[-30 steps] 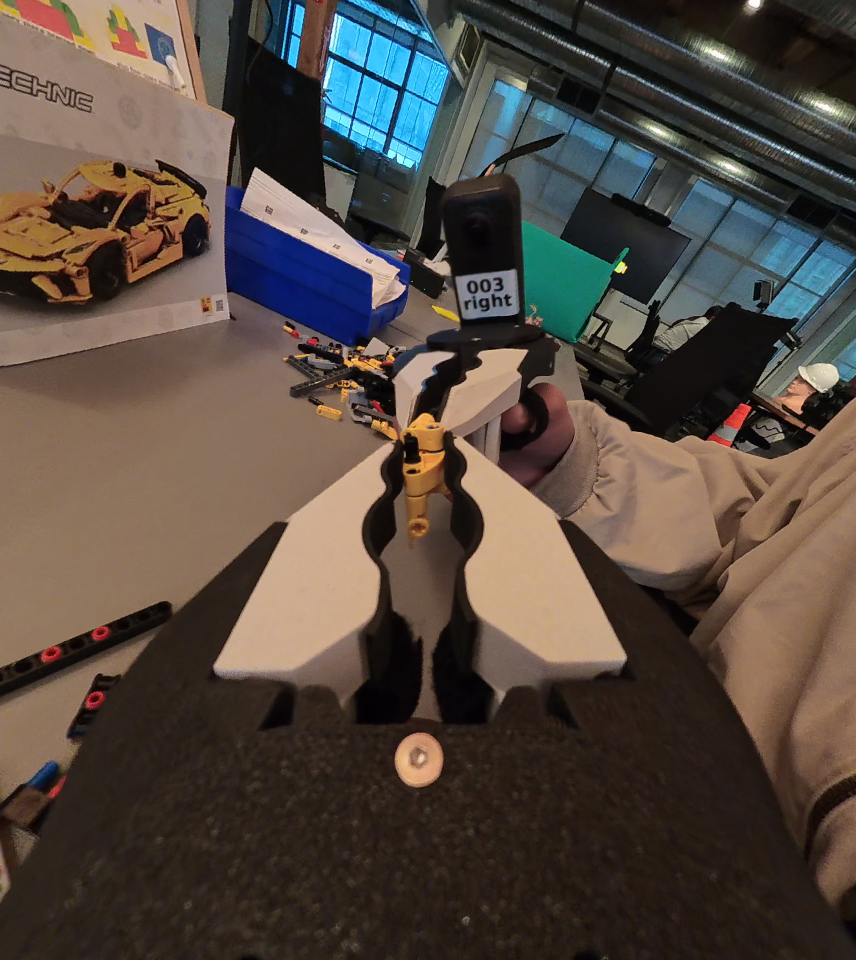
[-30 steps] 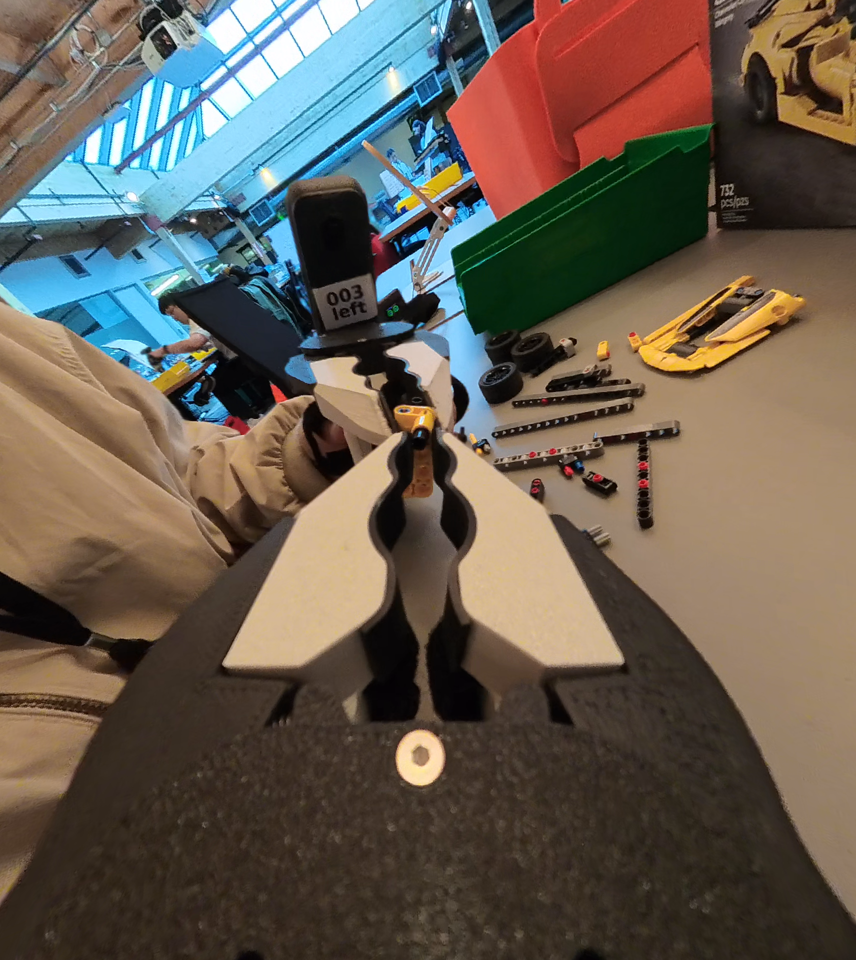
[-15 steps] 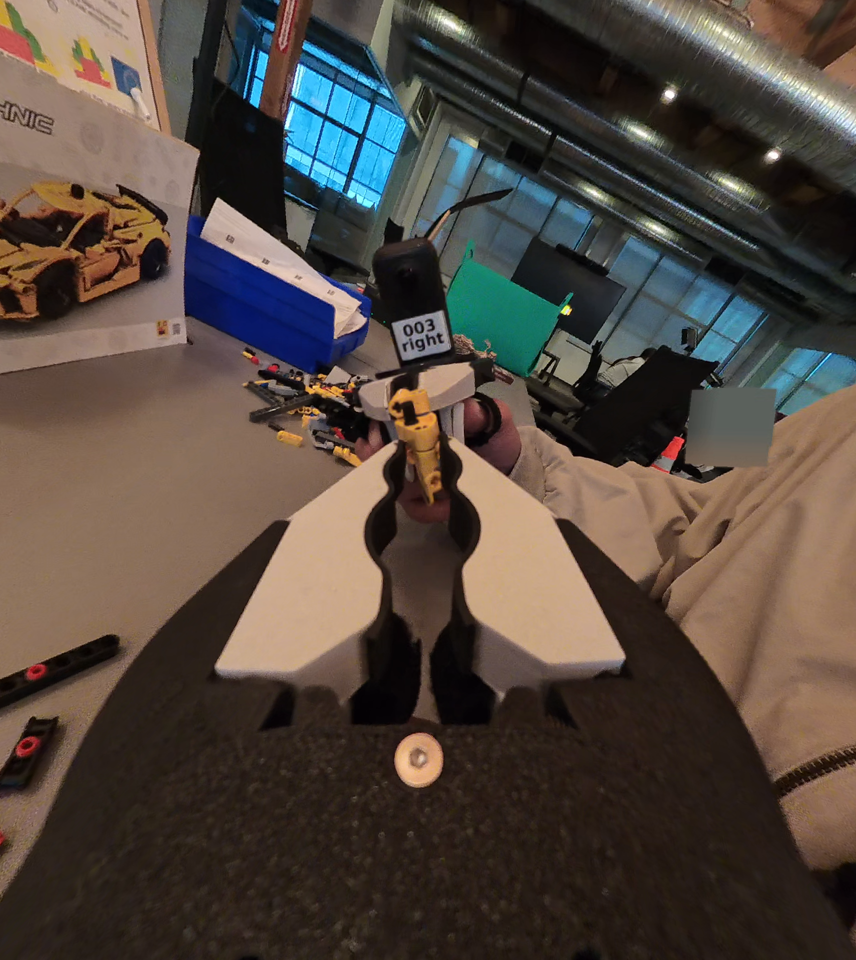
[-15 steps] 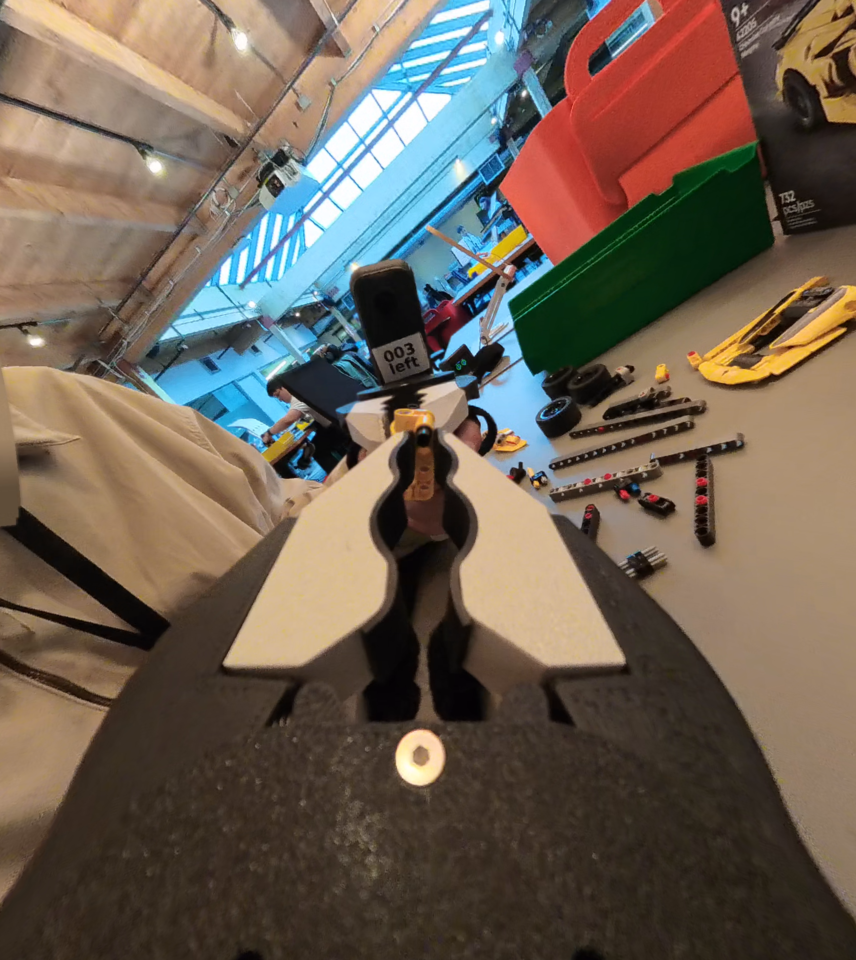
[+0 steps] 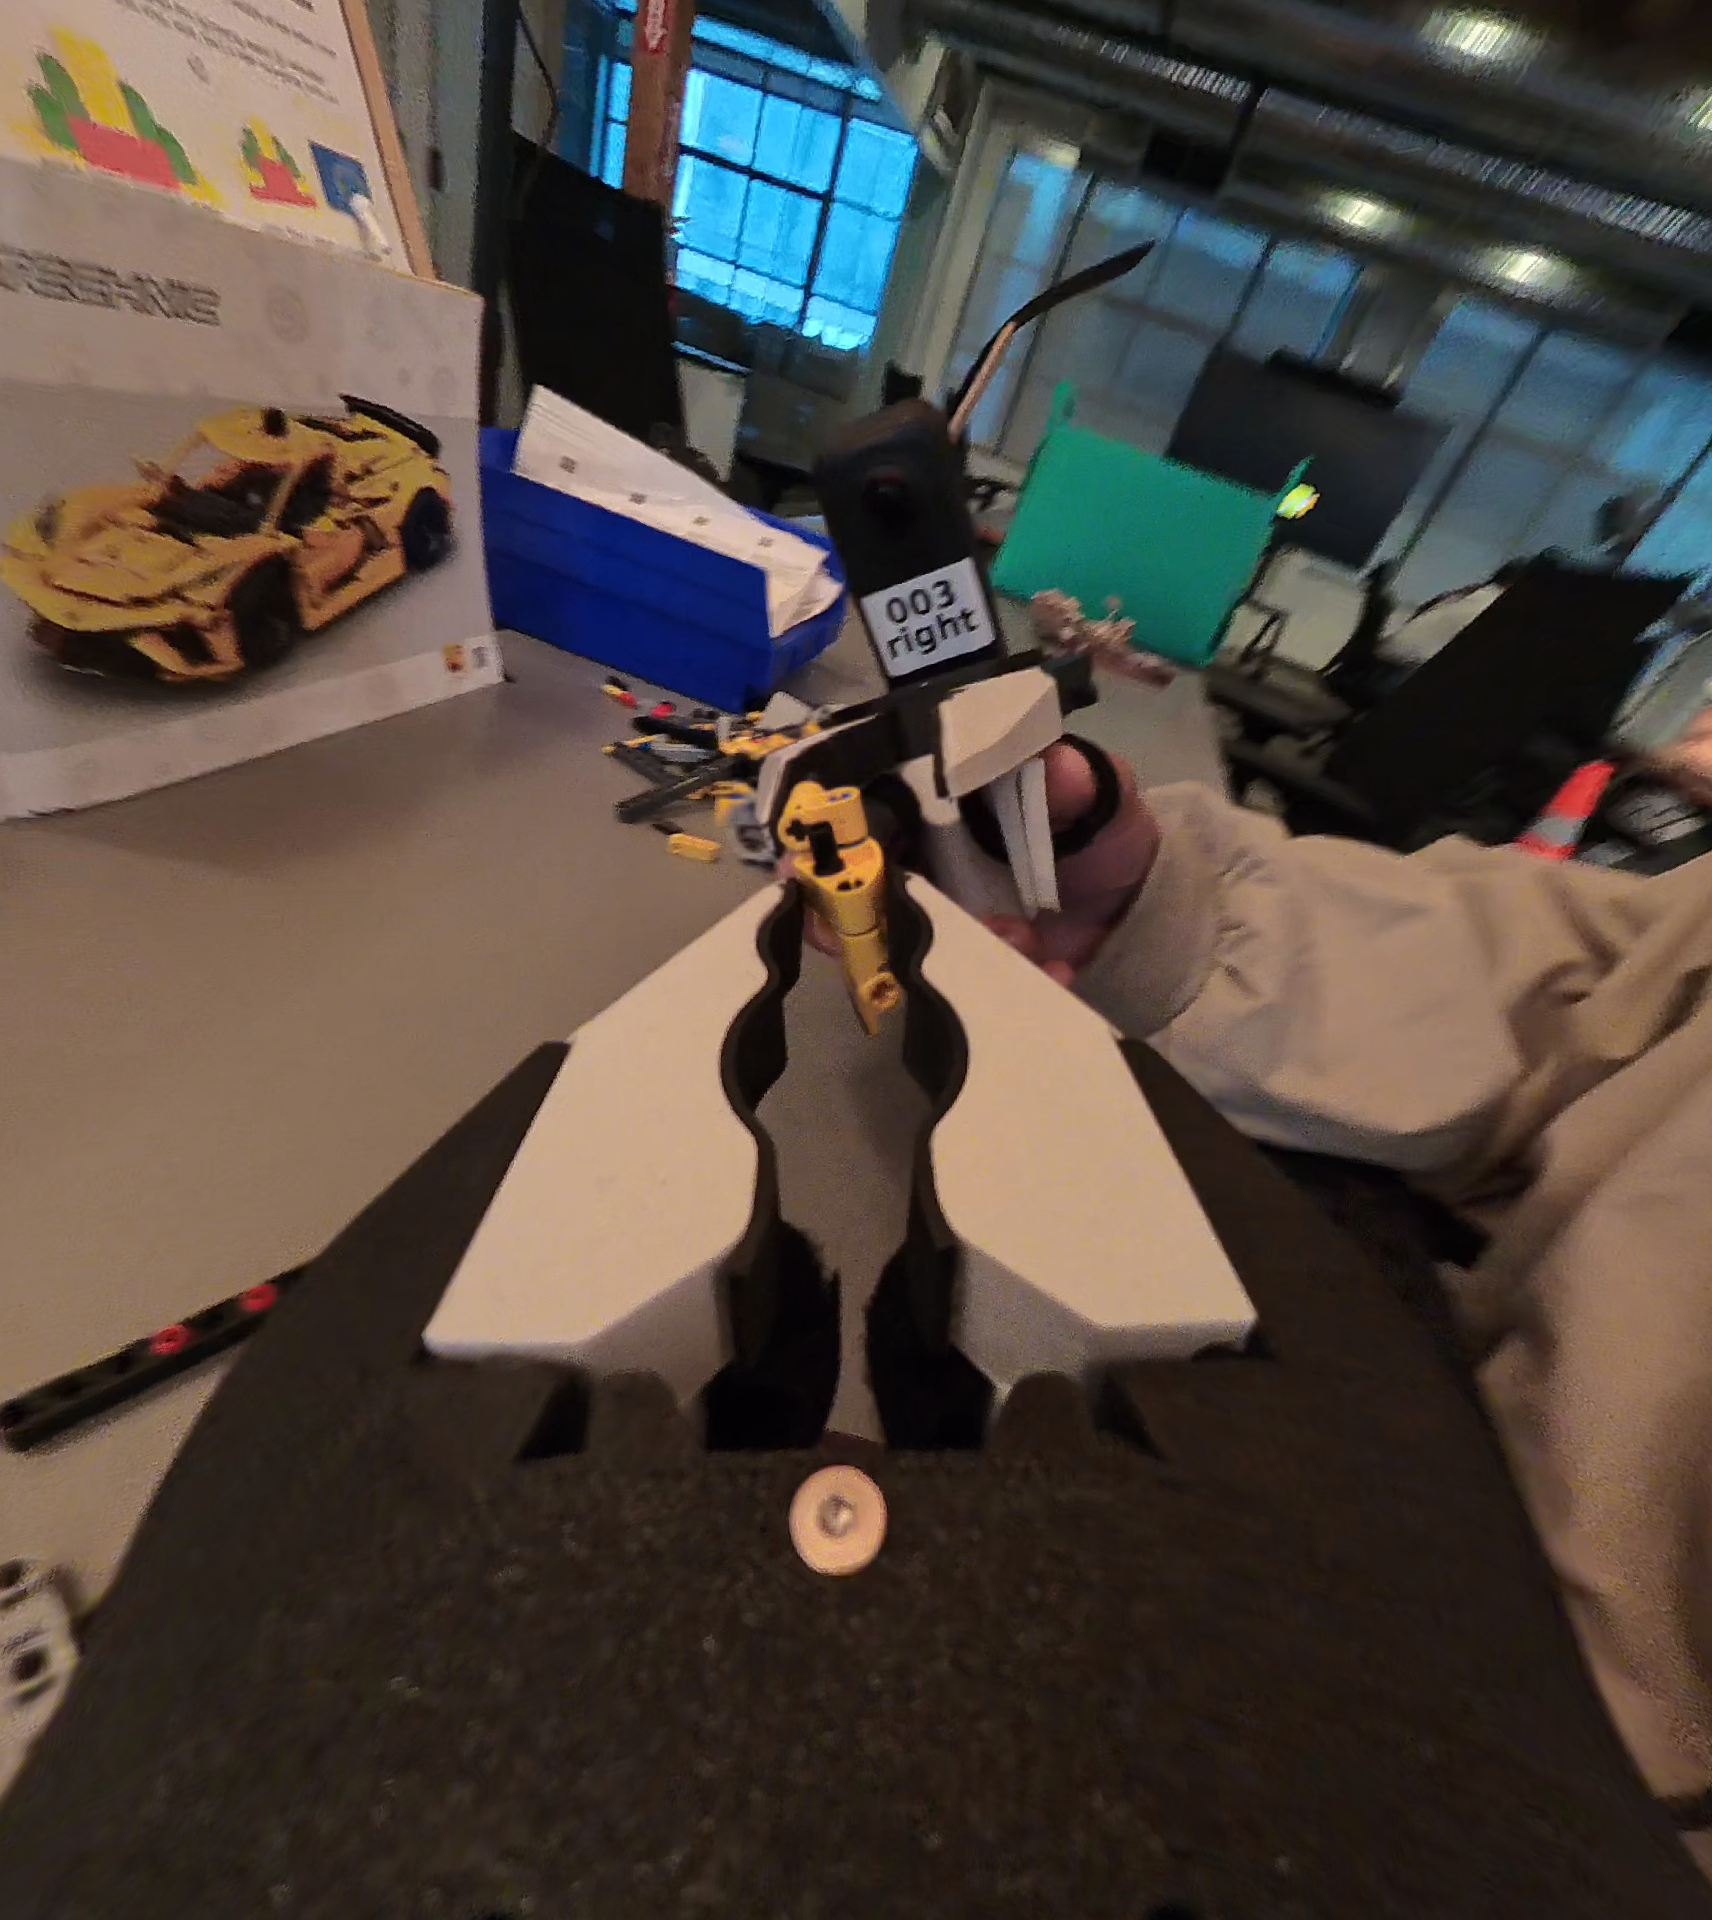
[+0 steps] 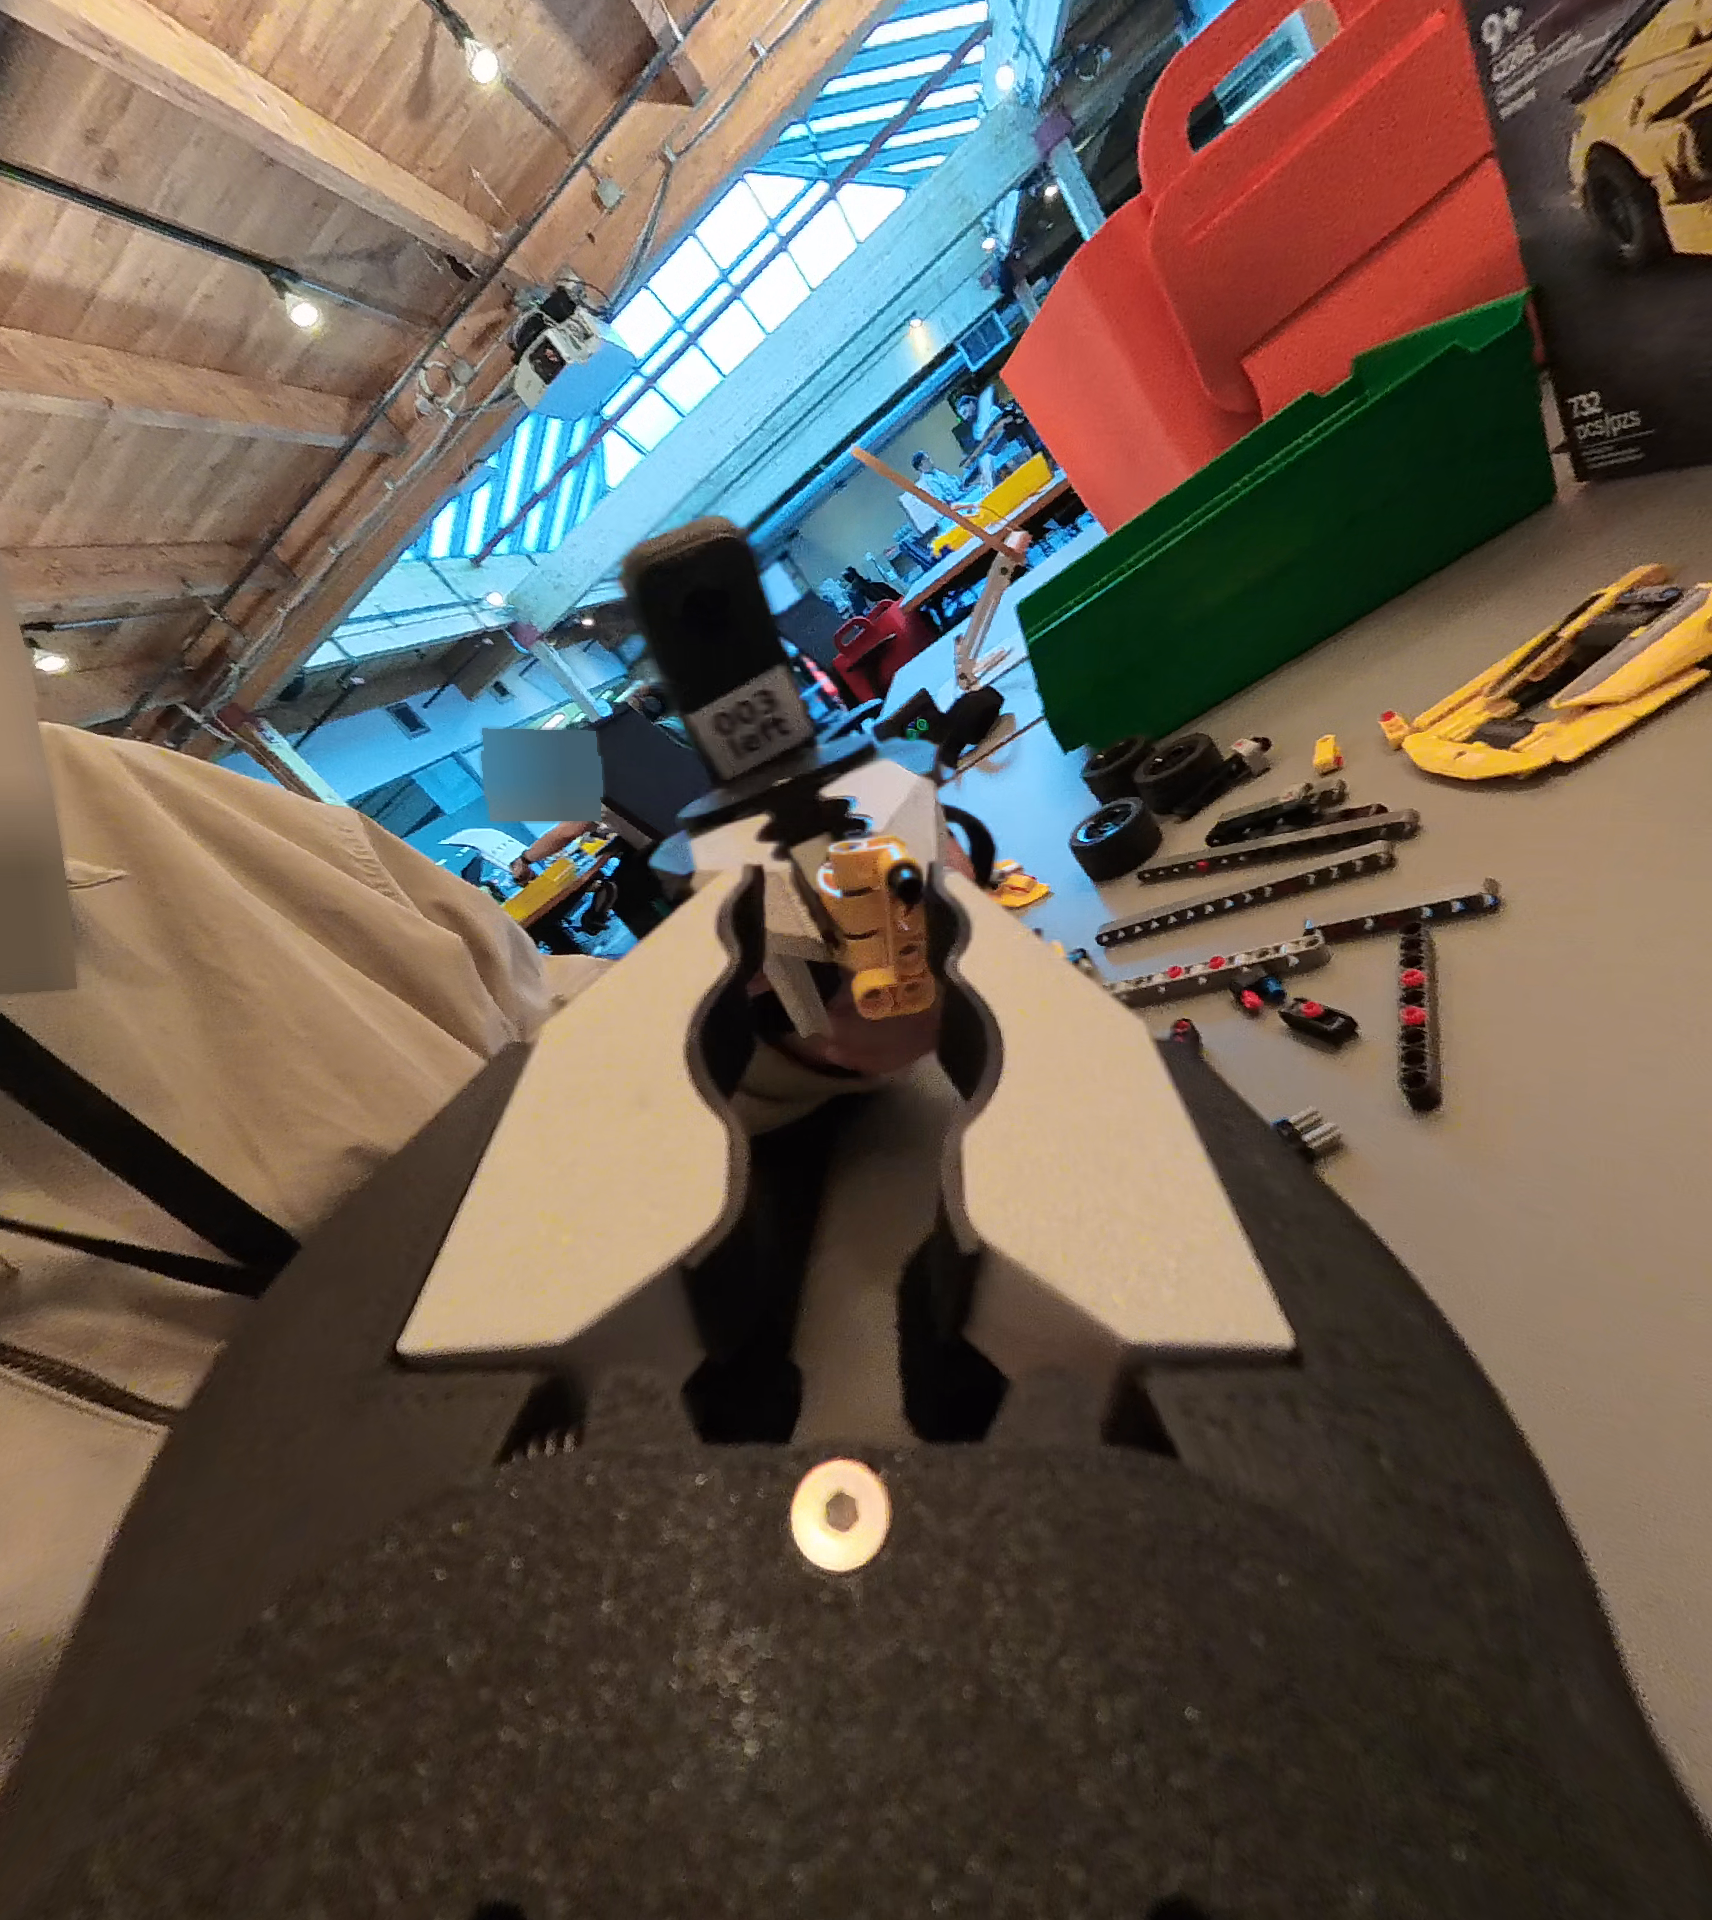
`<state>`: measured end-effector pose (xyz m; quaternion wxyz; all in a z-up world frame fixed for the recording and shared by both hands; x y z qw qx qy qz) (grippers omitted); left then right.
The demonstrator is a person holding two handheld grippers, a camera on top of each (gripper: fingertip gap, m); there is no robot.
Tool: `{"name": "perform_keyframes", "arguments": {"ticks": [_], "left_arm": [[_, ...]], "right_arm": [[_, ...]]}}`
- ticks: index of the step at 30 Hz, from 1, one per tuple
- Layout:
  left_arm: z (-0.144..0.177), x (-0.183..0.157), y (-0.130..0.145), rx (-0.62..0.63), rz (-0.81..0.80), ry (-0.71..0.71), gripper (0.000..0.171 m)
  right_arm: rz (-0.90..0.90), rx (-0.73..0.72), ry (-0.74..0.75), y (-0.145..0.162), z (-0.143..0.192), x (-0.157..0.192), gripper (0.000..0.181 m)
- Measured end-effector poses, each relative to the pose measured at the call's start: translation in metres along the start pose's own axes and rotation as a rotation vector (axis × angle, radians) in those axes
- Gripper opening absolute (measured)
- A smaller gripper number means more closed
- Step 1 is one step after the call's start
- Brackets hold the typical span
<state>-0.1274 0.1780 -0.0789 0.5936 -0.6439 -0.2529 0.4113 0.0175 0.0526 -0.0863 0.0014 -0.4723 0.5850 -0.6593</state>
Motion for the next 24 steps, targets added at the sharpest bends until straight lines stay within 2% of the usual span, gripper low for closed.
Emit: {"name": "perform_keyframes", "arguments": {"ticks": [4,10,13,20,24], "left_arm": [[-0.005,-0.008,0.002,0.058,-0.185,-0.109,0.016],[-0.008,-0.011,0.004,0.131,-0.512,-0.399,0.016],[-0.01,-0.012,0.006,0.165,-0.64,-0.496,0.016],[-0.021,-0.022,0.018,0.278,-0.958,-0.584,0.016],[-0.022,-0.024,0.02,0.299,-1.011,-0.592,0.016]], "right_arm": [[0.016,0.003,0.06,0.001,-0.001,-0.003,0.027],[0.152,0.023,0.261,-0.001,0.0,-0.005,0.03],[0.236,0.03,0.327,-0.001,-0.002,0.003,0.017],[0.236,0.093,0.372,0.003,-0.009,0.004,0.016],[0.239,0.106,0.381,0.004,-0.009,0.003,0.014]]}}
Point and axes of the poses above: each gripper's, where its closed fingertips meet, z back along the fingers, y out of its underside, x = y × z across the jaws, the point moved 10 cm from there along z, back along the fingers, and after that the axes turned 2 degrees about -z, right-handed, at the moved point
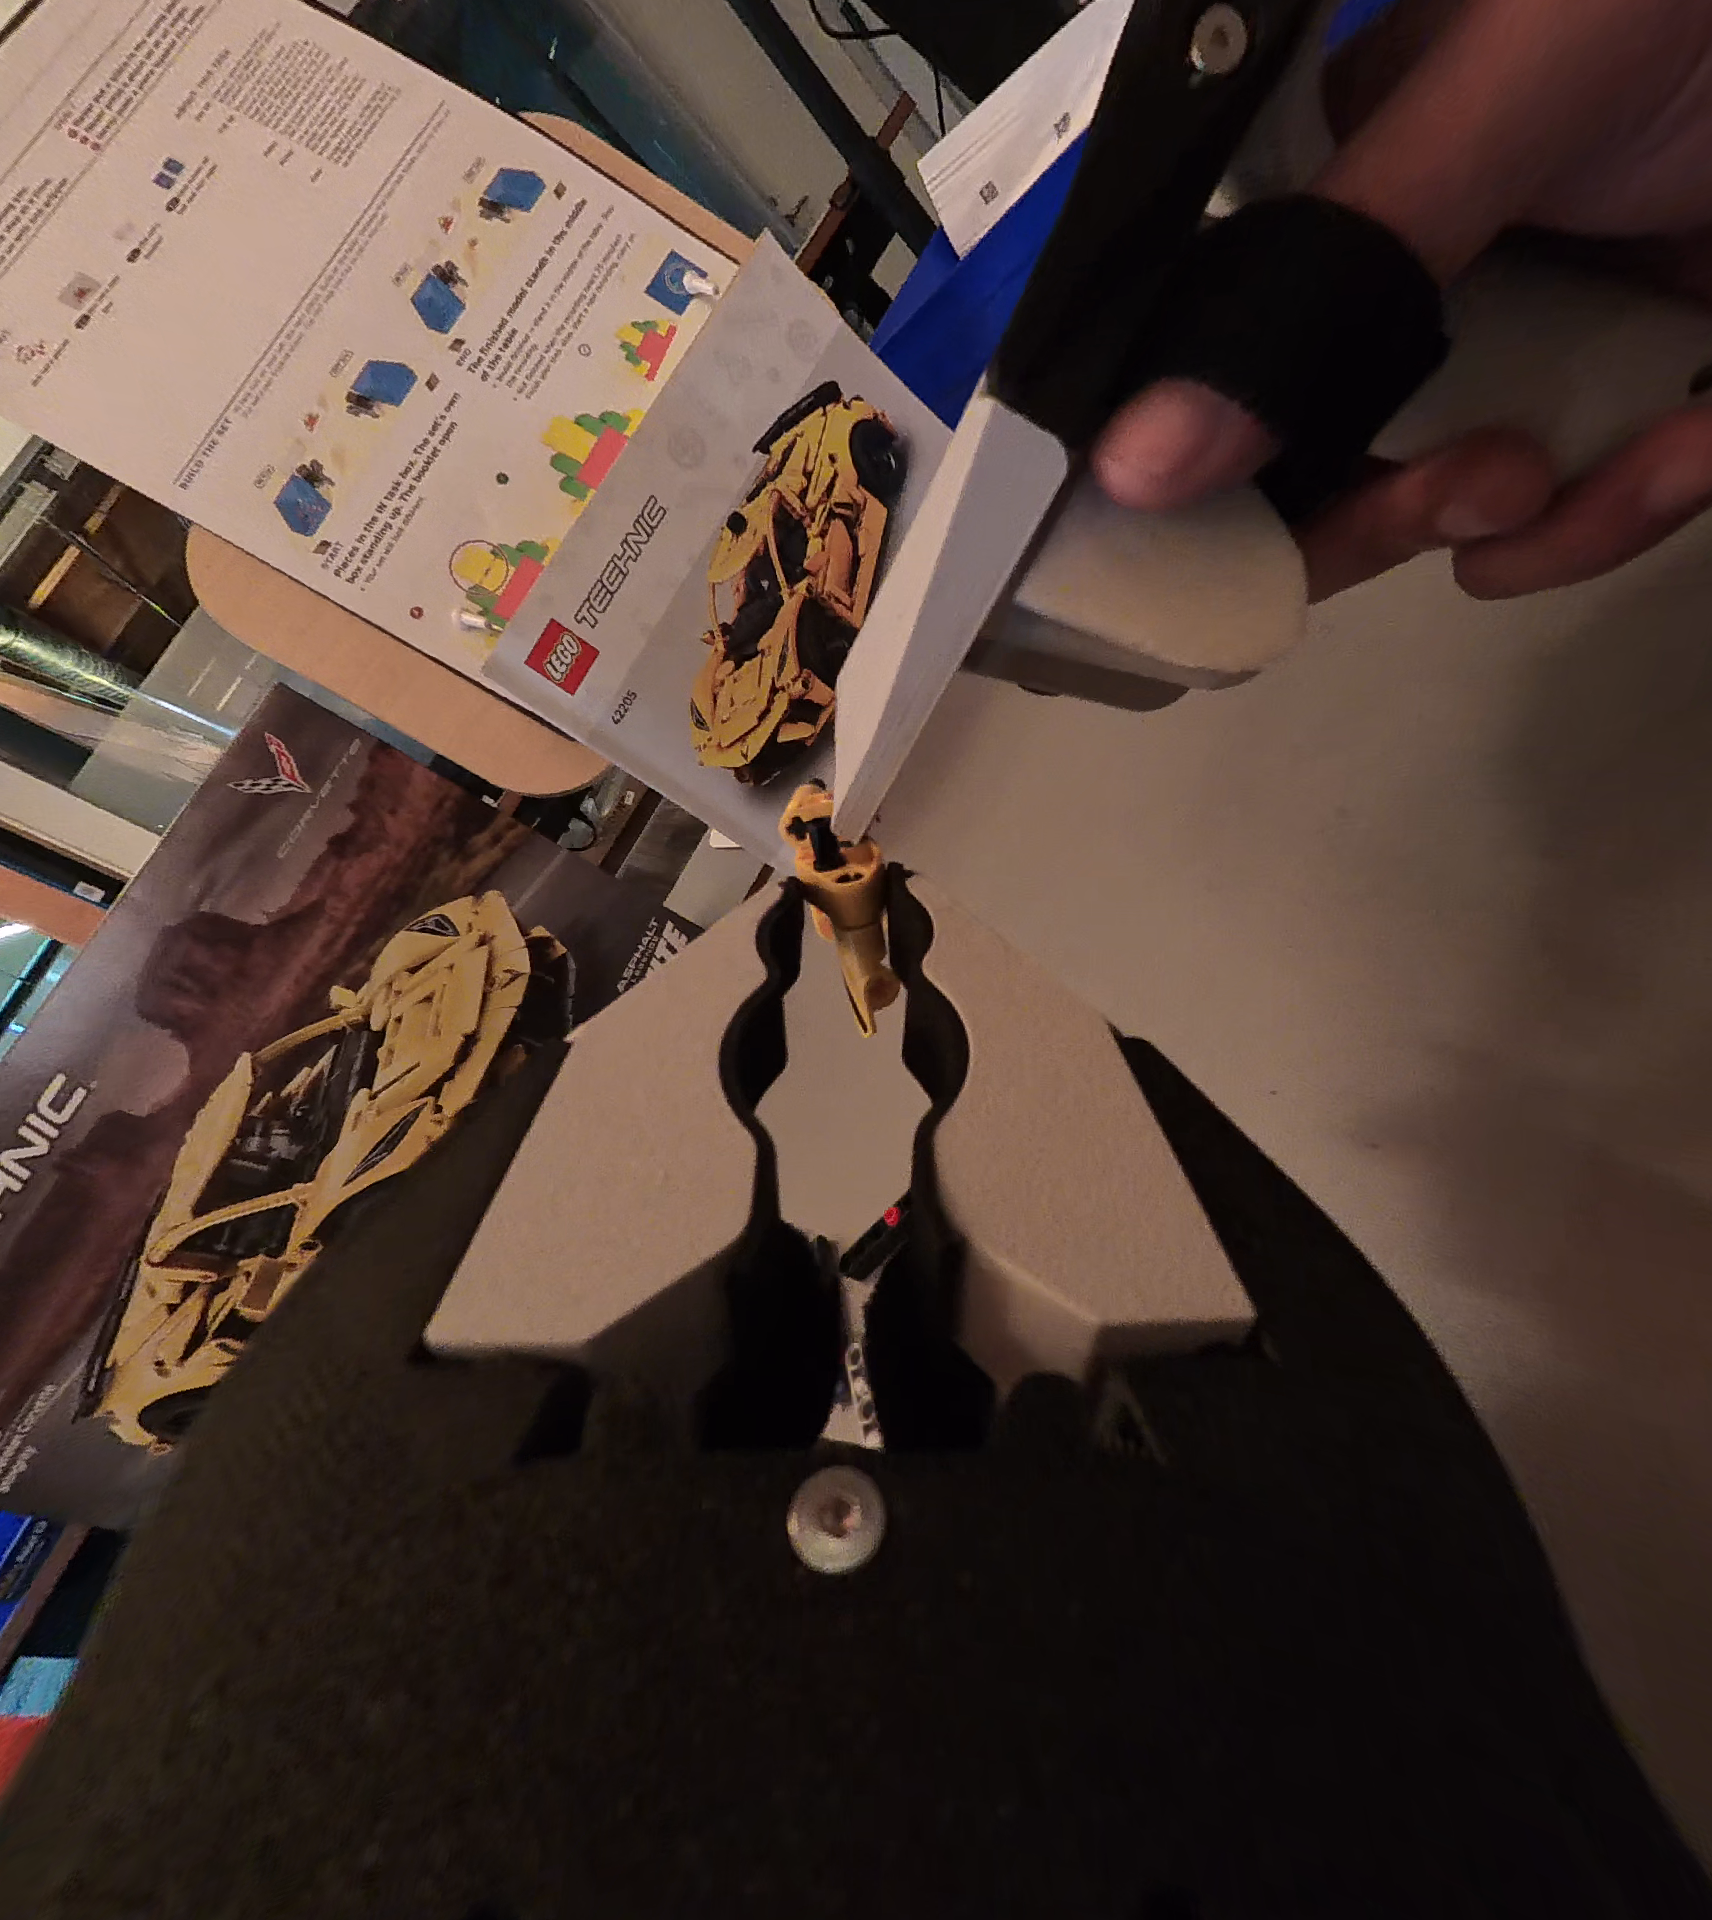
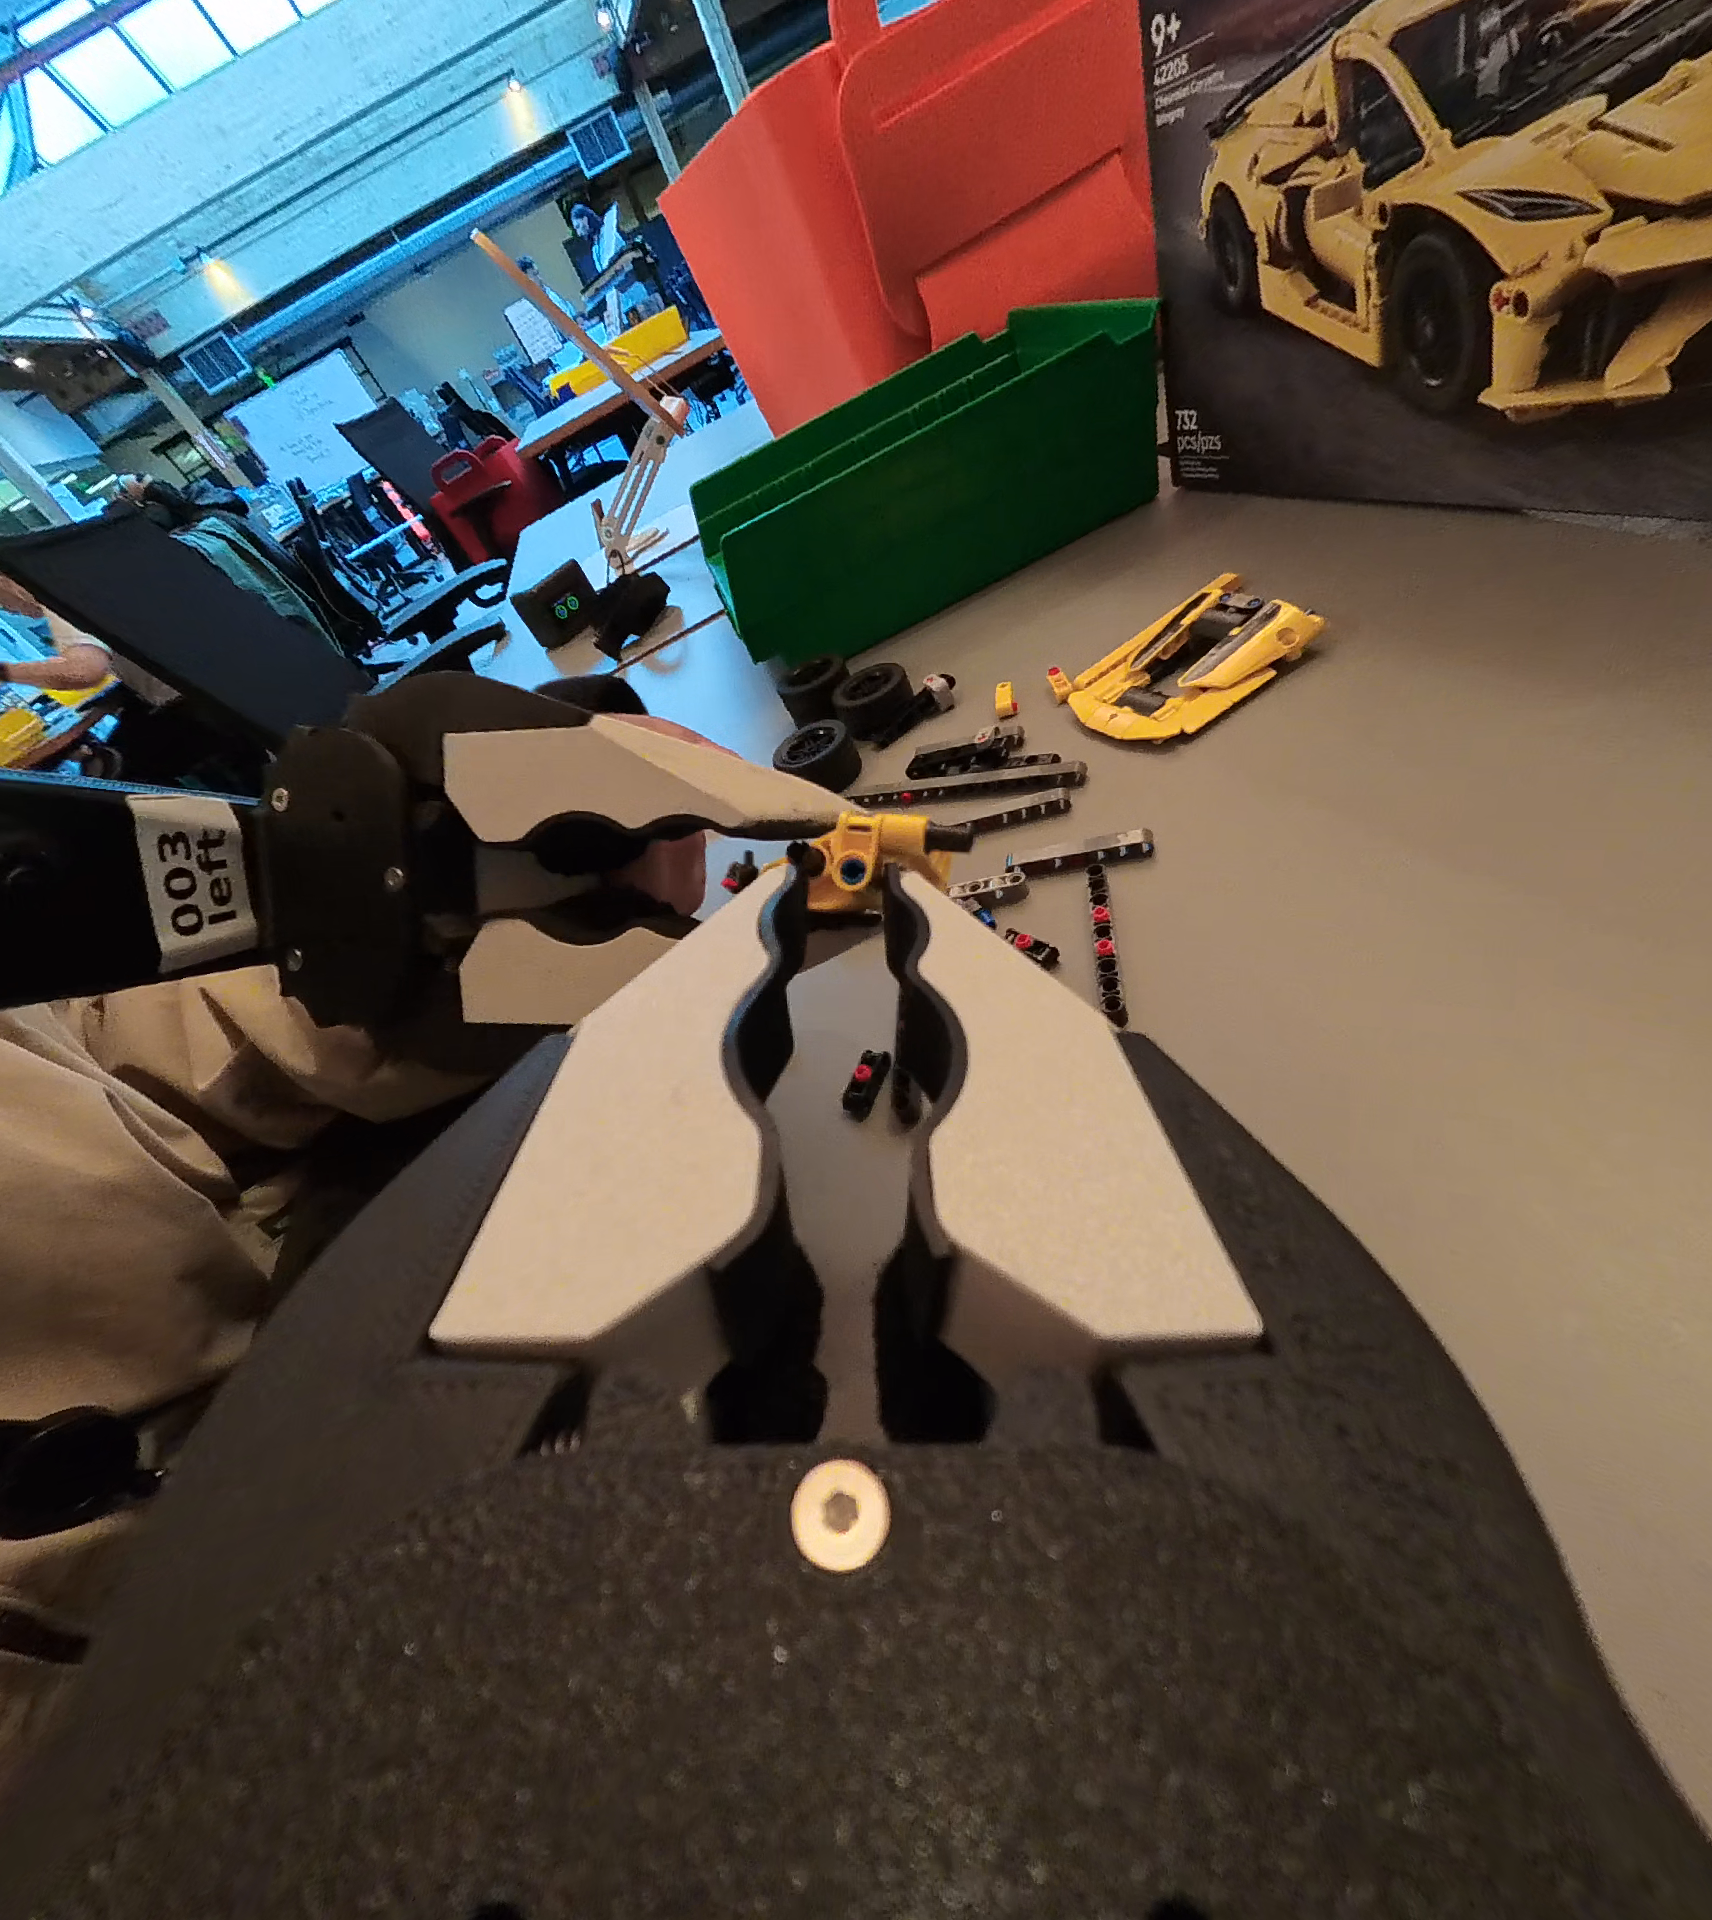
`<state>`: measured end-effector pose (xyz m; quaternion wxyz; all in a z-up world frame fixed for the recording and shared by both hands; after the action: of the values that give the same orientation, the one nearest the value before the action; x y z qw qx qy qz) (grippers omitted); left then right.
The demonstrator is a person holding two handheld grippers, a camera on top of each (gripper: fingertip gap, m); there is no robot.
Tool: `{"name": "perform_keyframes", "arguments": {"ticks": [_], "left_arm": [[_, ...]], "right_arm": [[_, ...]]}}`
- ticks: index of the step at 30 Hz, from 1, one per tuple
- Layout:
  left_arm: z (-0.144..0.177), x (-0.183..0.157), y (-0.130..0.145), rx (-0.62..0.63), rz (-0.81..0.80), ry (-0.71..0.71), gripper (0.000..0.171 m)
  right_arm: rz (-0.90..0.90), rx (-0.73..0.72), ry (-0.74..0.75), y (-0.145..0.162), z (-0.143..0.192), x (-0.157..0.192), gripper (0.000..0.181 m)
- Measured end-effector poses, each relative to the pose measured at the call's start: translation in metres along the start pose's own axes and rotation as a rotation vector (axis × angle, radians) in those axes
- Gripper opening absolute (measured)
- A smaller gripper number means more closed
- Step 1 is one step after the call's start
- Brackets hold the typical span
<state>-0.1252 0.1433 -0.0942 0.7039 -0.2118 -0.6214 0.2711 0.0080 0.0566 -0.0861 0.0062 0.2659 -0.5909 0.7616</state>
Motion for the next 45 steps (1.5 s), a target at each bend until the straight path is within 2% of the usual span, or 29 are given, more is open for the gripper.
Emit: {"name": "perform_keyframes", "arguments": {"ticks": [3,7,14,16,18,21,24,26,30,36,38,41,45], "left_arm": [[0.002,0.001,0.0,-0.02,-0.007,0.001,0.016],[0.004,0.006,0.0,-0.051,0.075,0.034,0.016],[0.003,-0.002,0.0,-0.027,-0.061,0.008,0.015],[0.003,-0.001,0.0,-0.03,-0.035,0.007,0.016],[0.003,0.001,0.0,-0.045,0.065,0.025,0.016],[-0.002,0.004,0.005,0.007,0.152,0.061,0.024],[-0.003,-0.001,0.005,0.019,0.1,0.052,0.016],[-0.003,-0.002,0.005,0.03,0.05,0.036,0.015],[0.002,0.001,0.003,0.003,0.067,0.054,0.015],[0.006,0.003,-0.001,-0.039,0.108,0.034,0.014],[0.006,0.0,-0.005,-0.044,0.104,0.005,0.015],[0.011,-0.006,-0.011,-0.098,0.017,-0.027,0.01],[0.006,-0.01,-0.007,-0.046,-0.013,-0.025,0.01]], "right_arm": [[-0.02,-0.007,-0.028,0.0,0.0,-0.001,0.013],[-0.04,-0.014,-0.078,-0.002,0.004,-0.003,0.01],[0.017,0.015,-0.003,0.0,0.001,0.001,0.008],[-0.013,0.002,0.002,0.001,0.0,0.0,0.007],[-0.003,0.0,-0.005,0.0,0.001,0.0,0.006],[-0.001,0.016,-0.014,0.001,0.0,0.001,0.006],[0.036,0.034,0.002,0.002,-0.001,0.003,0.006],[-0.005,0.034,-0.014,0.002,-0.001,0.001,0.006],[-0.161,0.015,-0.148,0.002,0.002,-0.009,0.005],[-0.189,0.0,-0.233,0.001,0.004,-0.012,0.006],[-0.188,-0.002,-0.24,0.001,0.006,-0.013,0.006],[-0.179,-0.012,-0.198,-0.002,0.014,-0.017,0.006],[-0.14,0.035,-0.162,0.0,0.012,-0.017,0.006]]}}
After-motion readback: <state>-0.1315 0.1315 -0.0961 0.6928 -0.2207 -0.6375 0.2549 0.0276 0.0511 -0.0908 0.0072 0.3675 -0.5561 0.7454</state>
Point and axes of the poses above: each gripper's, where its closed fingertips meet, z back along the fingers, y out of its underside, x = y × z across the jaws, the point moved 10 cm from there along z, back along the fingers, and after that the axes turned 2 degrees about -z, right-handed, at the moved point
